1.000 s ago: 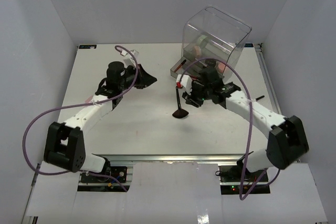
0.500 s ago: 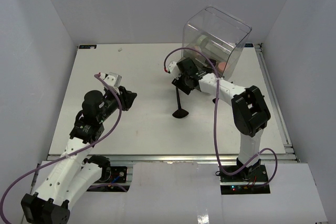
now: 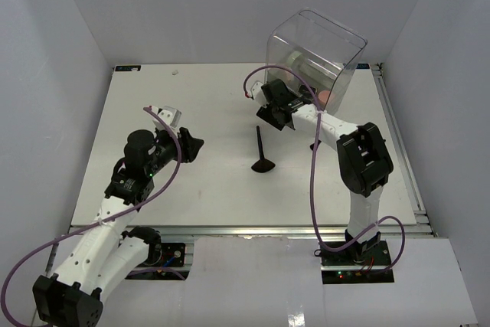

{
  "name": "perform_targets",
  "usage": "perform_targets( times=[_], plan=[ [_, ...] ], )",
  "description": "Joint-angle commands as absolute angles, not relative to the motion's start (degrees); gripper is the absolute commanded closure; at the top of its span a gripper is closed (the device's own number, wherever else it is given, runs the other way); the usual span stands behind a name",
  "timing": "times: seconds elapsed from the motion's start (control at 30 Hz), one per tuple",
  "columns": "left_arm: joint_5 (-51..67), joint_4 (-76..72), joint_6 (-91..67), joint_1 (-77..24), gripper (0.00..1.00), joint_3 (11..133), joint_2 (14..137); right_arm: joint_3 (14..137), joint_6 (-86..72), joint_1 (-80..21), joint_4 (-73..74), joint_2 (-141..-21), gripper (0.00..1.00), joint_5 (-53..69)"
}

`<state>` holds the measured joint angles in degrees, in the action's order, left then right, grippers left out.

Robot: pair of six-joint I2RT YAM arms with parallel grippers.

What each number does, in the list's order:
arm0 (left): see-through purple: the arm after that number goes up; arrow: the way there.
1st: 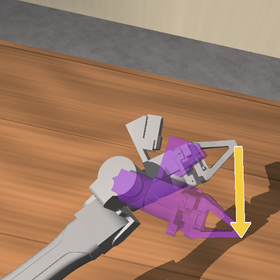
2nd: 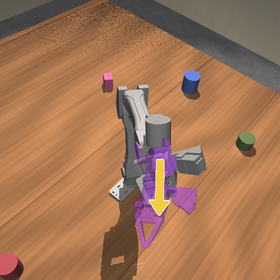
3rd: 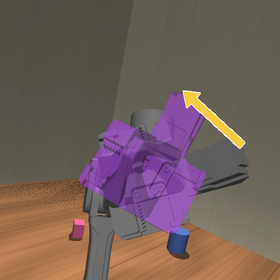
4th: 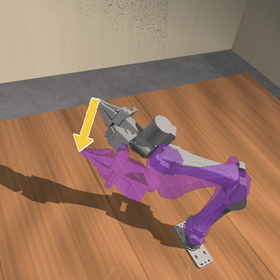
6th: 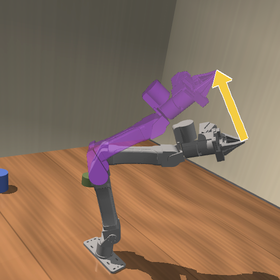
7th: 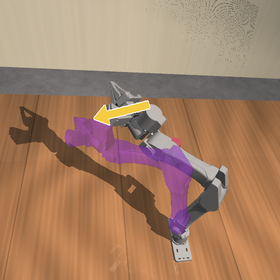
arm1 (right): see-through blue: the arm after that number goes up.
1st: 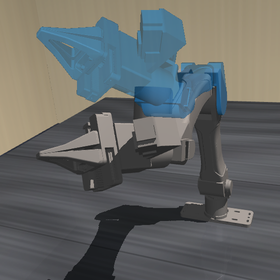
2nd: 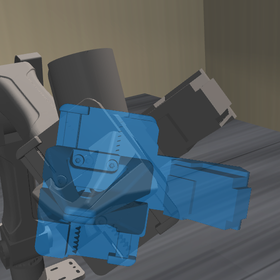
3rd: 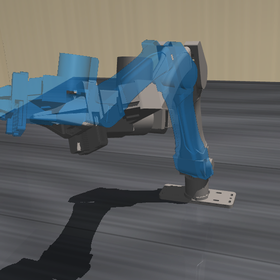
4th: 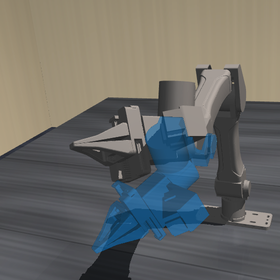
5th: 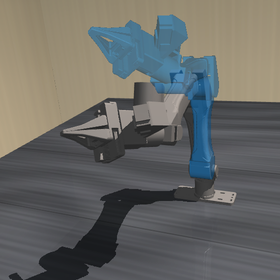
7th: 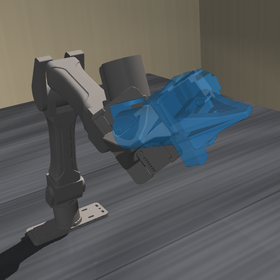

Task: Organize the makeup

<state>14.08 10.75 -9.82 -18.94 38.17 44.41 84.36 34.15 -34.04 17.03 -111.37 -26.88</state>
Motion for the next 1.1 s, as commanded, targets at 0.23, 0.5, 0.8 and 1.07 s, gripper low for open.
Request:
perform_targets(
  times=[0.23, 0.5, 0.8, 1.07],
  plan=[
    [28.9, 1.74, -16.98, -18.98, 0.39, 36.18, 47.11, 85.58, 34.62, -33.05, 16.45, -107.44, 0.19, -21.11],
    [39.25, -26.86, -41.93, -18.98, 0.48, 31.71, 62.94, 79.42, 34.27, -31.83, 28.78, -84.25, 0.19, 14.32],
    [32.99, -43.99, -57.69, -26.12, 0.62, 49.51, 95.17, 59.48, 22.68, -9.26, 16.27, -63.96, 0.43, 50.41],
    [27.21, -46.48, -64.01, -30.04, 0.56, 72.72, 116.94, 51.89, 19.29, -3.41, 10.28, -55.93, 0.46, 52.73]
  ],
)
